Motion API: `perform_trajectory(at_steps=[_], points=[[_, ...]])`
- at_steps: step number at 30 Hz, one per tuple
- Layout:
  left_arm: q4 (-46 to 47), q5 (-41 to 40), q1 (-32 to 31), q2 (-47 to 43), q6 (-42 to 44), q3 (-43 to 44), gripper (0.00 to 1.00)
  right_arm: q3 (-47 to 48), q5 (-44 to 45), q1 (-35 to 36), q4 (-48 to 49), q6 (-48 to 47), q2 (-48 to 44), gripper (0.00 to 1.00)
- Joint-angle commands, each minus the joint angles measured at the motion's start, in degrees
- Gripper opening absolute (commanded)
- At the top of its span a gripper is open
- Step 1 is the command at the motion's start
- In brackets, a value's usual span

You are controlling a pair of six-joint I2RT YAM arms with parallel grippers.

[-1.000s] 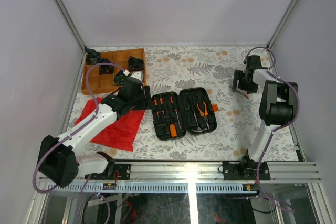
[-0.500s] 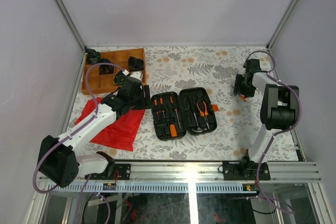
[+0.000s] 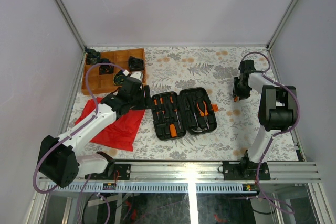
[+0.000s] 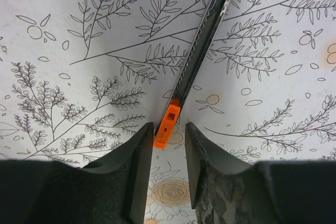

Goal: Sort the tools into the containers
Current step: Pick up the engineering item from the center of the board.

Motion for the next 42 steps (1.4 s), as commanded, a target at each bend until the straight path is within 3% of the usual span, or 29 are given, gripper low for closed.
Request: perform_trajectory(at_steps=[1, 10, 13, 16, 27, 35, 42], points=[[0.4, 0.3, 0.5, -0.4, 0.8, -0.2, 0.60, -0.9, 1.4, 0.4, -3.0, 1.0, 0.9, 0.36], [0.4, 0.3, 0.6, -0.2, 0.8, -0.1, 0.60, -1.5, 1.4, 0.3, -0.2, 4.7, 0.0, 0.40], [0.4, 0.4, 0.7, -0.2, 0.8, -0.1, 0.60, -1.4, 0.7, 0.3, 0.7, 6.0, 0.3, 0.51], [0.4, 0.5, 0.8, -0.2, 0.8, -0.2, 0.60, -1.4, 1.3, 0.1, 1.7, 7.7, 0.5, 0.53], [0.7, 1.2, 1.1, 0.2, 0.9, -0.1, 0.60, -2.2, 6.6, -0.6, 1.9, 9.9, 1.5, 0.34], [0.7, 0.8, 1.4, -0.4, 0.8, -0.2, 0.60, -5.5, 4.4, -0.6, 4.8, 9.2, -2.7, 0.15], [0.7, 1.3, 1.6, -0.4, 0.6, -0.2, 0.60, -7.7, -0.1, -0.5, 4.9, 8.6, -8.4, 0.04]])
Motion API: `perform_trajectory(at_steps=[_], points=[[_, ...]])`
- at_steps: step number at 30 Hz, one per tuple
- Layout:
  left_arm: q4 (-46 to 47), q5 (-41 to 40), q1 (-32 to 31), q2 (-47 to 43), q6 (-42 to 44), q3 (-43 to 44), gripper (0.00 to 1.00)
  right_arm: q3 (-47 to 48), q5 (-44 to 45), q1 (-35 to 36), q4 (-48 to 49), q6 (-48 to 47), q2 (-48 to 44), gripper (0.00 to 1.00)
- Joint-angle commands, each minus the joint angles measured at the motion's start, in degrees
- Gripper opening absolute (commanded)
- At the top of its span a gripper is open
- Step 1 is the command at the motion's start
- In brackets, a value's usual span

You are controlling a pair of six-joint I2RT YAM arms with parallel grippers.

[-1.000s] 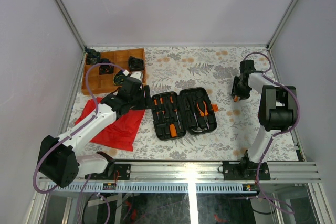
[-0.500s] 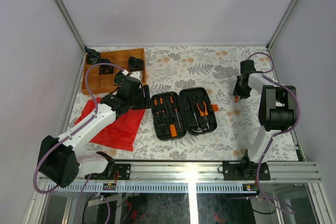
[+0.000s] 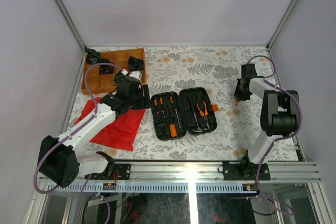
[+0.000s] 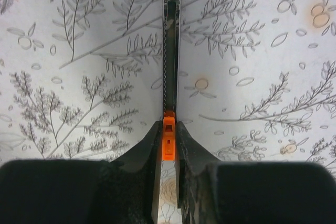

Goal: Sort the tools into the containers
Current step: Pick up the engineering item from the center of the board.

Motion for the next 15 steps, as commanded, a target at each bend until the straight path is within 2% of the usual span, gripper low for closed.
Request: perform_trajectory(at_steps=[1, 8, 15], points=[[0.7, 0.4, 0.4, -0.4, 0.6, -0.2, 0.60, -2.2, -4.3, -0.1, -0.9, -0.4, -5.3, 0.03], [1.1, 1.6, 1.1, -0.5, 0.3, -0.4, 0.60, -5.1, -6.6, 2.6, -0.9, 0.2, -14.2, 0.00], [1.3, 2.4, 1.9, -0.8, 0.2, -0.4, 0.60, -6.8, -6.7, 8.7, -1.9, 2.3, -21.9, 0.00]])
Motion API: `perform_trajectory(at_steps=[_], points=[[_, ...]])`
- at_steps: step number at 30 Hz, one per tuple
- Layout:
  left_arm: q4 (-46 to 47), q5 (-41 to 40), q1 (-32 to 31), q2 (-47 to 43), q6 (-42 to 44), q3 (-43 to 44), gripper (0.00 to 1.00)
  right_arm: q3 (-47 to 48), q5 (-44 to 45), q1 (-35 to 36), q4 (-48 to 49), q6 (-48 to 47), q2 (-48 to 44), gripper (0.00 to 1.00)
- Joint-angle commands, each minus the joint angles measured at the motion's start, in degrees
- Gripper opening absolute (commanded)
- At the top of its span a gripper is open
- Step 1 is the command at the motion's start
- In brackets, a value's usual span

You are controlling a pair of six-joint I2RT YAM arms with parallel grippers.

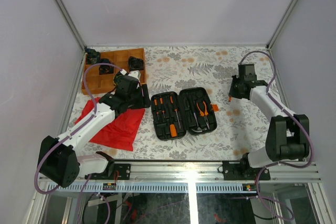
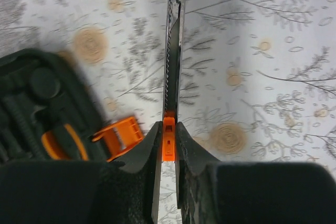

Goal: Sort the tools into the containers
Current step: Pick up the engineering item from the center of the board.

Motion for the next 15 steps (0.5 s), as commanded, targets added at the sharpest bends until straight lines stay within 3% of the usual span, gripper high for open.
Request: perform_trajectory(at_steps=[1, 15], points=[[1.2, 1.0, 0.9, -0.9, 0.2, -0.4, 0.60, -0.8, -1.4, 3.8, -0.9, 2.3, -5.1, 0.00], [1.7, 3.1, 1.8, -0.9, 0.1, -0.5, 0.60, -3.7, -1.1, 19.4, -1.3, 11.3, -11.2, 0.00]])
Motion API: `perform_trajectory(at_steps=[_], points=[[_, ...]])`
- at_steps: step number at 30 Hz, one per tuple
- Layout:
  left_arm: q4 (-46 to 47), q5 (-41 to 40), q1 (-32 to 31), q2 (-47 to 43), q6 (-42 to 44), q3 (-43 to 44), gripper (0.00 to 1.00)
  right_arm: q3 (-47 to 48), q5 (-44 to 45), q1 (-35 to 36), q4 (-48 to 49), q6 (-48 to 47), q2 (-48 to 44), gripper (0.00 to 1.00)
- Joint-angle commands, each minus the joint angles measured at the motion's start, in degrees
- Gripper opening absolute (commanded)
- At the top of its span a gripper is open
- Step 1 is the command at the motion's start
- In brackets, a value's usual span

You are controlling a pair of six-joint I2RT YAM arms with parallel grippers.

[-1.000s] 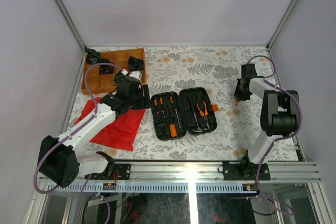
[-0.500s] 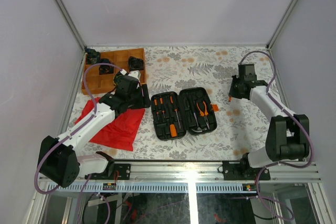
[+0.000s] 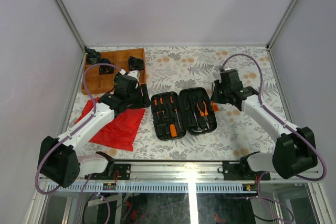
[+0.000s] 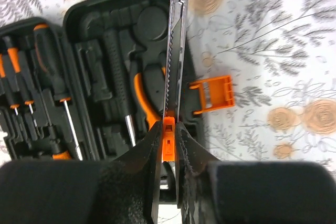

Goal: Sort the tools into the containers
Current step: Pick up the engineering item from the center of the board, then place the engineering item in the storage box.

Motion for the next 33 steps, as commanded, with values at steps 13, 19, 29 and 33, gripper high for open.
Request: perform_trajectory(at_steps=[13, 19, 29, 33], points=[[2.0, 2.5, 1.1, -0.7, -0.1, -0.8, 0.60, 1.2, -5.6, 15.7, 4.9, 2.3, 8.3, 0.01], [2.1, 2.9, 1.4, -0.6, -0.2, -0.8, 0.60, 2.2, -5.6, 17.5, 5.1, 2.5, 12.2, 0.02], [2.3, 3.3, 1.6, -0.4, -0.2, -0.9, 0.60, 2.9, -7.2, 18.3, 6.4, 1.7, 16.6, 0.03], [2.2, 3.3, 1.7, -0.5, -0.1, -1.0, 0.60, 3.4, -6.3, 18.4, 6.9, 1.2, 18.0, 0.03]])
